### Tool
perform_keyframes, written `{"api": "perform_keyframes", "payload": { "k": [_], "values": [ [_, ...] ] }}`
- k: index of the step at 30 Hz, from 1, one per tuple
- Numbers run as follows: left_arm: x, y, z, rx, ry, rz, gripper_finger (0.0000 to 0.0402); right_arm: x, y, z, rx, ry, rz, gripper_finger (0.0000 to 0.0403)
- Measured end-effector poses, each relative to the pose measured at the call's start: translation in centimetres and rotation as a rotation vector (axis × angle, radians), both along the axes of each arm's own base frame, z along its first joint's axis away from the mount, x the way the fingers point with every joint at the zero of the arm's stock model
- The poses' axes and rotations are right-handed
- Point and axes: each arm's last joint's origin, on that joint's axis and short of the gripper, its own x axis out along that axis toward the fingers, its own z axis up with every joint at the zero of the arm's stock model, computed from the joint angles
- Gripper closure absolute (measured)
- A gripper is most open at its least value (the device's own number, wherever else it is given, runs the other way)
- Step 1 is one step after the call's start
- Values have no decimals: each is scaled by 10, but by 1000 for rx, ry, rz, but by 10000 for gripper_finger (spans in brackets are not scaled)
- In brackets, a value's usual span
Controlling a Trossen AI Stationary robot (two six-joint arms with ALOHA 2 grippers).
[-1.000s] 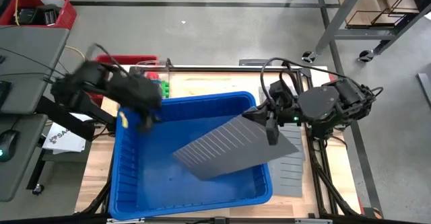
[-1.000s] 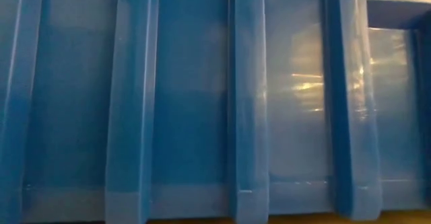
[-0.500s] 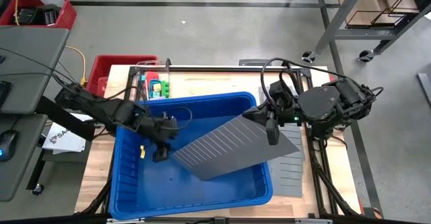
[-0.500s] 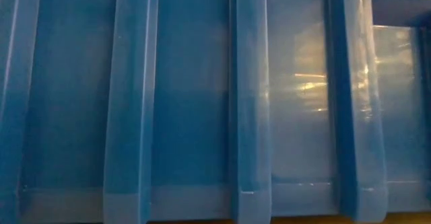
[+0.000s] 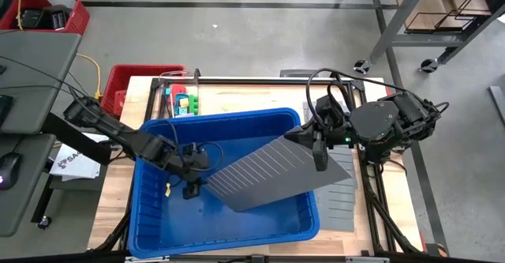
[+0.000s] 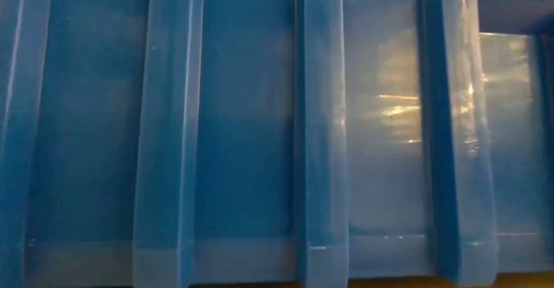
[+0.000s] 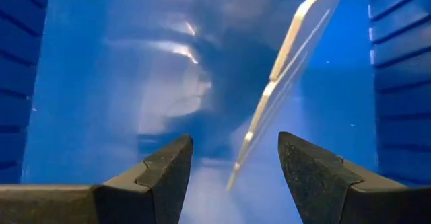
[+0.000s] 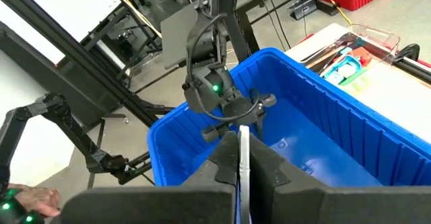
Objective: Sort blocks
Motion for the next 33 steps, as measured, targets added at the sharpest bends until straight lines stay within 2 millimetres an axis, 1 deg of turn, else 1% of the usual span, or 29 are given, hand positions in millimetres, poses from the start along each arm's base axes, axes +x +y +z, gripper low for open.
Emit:
{"api": "perform_keyframes", "payload": {
  "k": [4, 9, 16, 19, 21, 23, 26, 27, 30, 33],
  "values": [
    [0, 0, -10, 7, -12, -10, 183, 0, 0, 0, 4, -1, 0, 403],
    [4, -2, -26, -31, -42, -39, 183, 0, 0, 0, 7, -2, -1, 403],
    [7, -3, -41, -87, -105, 5, 185, 1, 1, 2, 13, -19, 4, 403],
    [9, -4, -47, -108, -123, 26, 205, 1, 1, 2, 17, -24, 7, 403],
    [10, -4, -48, -121, -118, 46, 235, 1, 1, 2, 18, -26, 7, 403],
    [12, -5, -47, -156, -134, 46, 282, 1, 1, 2, 19, -25, 10, 403],
    [15, -8, -41, -204, -153, 25, 370, 1, 1, 3, 21, -32, 10, 403],
    [15, -8, -36, -221, -153, 19, 385, 0, 1, 4, 20, -35, 11, 403],
    [12, -8, -19, -226, -144, 17, 389, -3, 0, 6, 29, -41, 27, 403],
    [3, -4, 9, -213, -135, 0, 397, -6, -1, 8, 43, -45, 54, 403]
  ]
}}
